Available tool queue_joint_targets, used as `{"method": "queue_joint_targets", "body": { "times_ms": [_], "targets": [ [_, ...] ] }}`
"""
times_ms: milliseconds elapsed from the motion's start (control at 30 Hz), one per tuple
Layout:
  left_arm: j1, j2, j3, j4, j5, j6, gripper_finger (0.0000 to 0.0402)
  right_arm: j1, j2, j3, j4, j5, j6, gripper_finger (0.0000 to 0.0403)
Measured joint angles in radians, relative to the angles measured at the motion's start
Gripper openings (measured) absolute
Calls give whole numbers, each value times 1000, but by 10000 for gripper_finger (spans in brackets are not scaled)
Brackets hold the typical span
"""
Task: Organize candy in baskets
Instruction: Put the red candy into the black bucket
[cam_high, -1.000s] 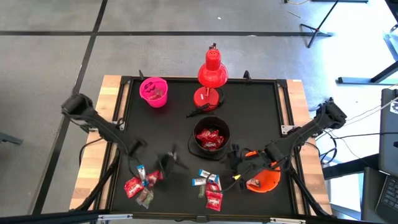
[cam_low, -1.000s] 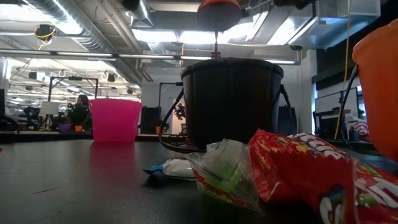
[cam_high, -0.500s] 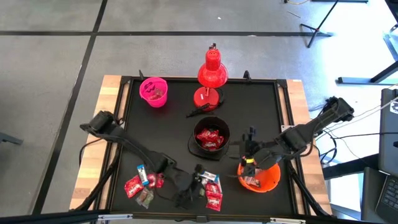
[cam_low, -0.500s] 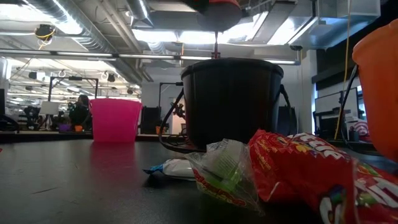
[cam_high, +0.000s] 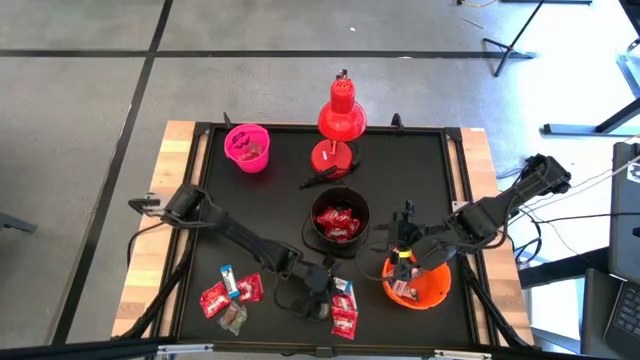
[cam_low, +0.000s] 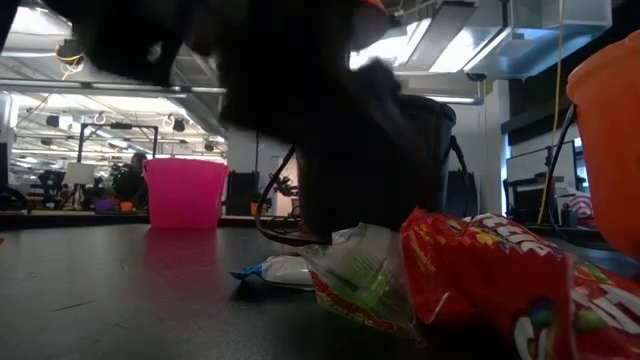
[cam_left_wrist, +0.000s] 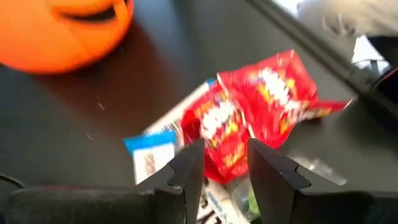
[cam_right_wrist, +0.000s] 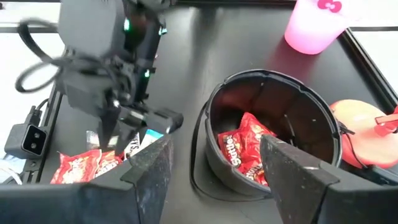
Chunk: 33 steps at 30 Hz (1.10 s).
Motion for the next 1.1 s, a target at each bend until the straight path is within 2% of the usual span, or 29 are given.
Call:
{"method": "queue_joint_targets", "body": {
  "times_ms": [133, 367, 1100],
  "targets": [
    [0, 32, 0, 35, -1, -28, 114, 0, 0, 0, 0, -1, 0, 238],
    [2, 34, 0, 35, -104, -48, 114, 0, 0, 0, 0, 0, -7, 238],
    [-3, 9, 0, 19, -184, -59, 114, 0, 1, 0, -1, -2, -8, 238]
  ]
}}
